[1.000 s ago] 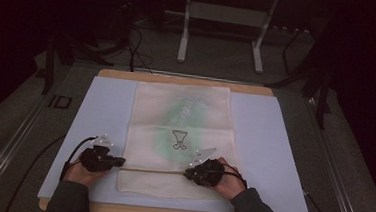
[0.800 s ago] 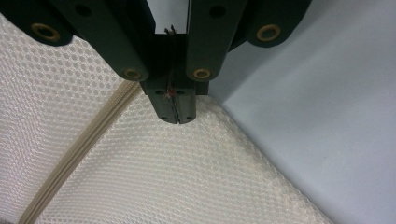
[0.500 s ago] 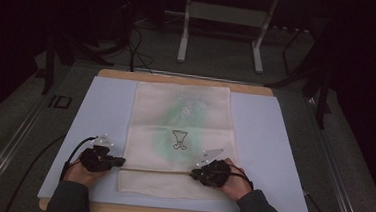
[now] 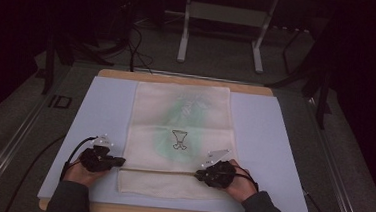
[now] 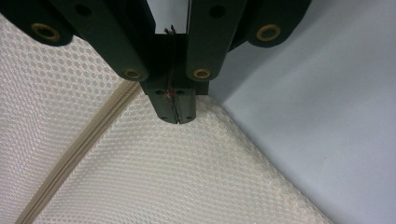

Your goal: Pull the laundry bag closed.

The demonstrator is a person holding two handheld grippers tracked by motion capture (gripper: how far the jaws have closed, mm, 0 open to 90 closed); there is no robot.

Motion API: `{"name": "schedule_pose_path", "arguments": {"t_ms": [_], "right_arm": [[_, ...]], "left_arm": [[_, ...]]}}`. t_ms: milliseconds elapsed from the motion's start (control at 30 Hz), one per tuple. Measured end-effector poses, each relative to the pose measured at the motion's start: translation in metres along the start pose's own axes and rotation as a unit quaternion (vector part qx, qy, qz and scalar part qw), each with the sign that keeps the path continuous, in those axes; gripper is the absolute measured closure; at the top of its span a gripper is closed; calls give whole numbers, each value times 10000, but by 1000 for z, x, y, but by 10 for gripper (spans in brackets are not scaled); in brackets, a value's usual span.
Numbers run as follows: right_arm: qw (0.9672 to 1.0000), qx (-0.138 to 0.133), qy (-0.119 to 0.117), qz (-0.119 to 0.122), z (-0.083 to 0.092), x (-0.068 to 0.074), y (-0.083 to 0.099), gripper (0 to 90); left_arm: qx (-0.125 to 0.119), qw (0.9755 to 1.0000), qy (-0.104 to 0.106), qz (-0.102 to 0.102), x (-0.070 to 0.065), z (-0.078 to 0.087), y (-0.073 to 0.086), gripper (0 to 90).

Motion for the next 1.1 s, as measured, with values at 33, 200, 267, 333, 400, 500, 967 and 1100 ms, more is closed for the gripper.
{"name": "schedule_pose_path", "arguments": {"t_ms": [33,200,267,333,400,500,967,1100], "right_arm": [[10000,-8,-5,-4,0,0,0,823],[10000,29,3,-27,3,-3,4,823],[10000,29,6,-53,4,-4,6,823],[10000,17,5,-66,5,-5,7,823],[10000,17,4,-84,6,-5,8,823],[10000,24,12,-87,6,-6,9,823],[9997,30,80,-212,15,-12,21,823],[9997,20,102,-233,17,-14,23,823]], "left_arm": [[0,10000,0,0,0,0,0,898],[7,10000,-3,3,0,0,0,898],[1,10000,-7,-5,0,0,0,898],[3,10000,-3,3,0,0,0,898],[0,10000,-5,-2,0,0,0,898],[5,10000,-1,8,0,0,0,898],[-1,10000,6,12,0,0,0,898],[-2,10000,-4,11,0,0,0,898]]}}
Point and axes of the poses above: each handheld gripper's, and its own axes: z roughly backward along the jaws, y roughly out of its underside, x roughly to its left, the point moved 8 cm from there along -z, roughly forward along the jaws, and after that the axes turned 5 degrees about y, right-handed, at the moved point
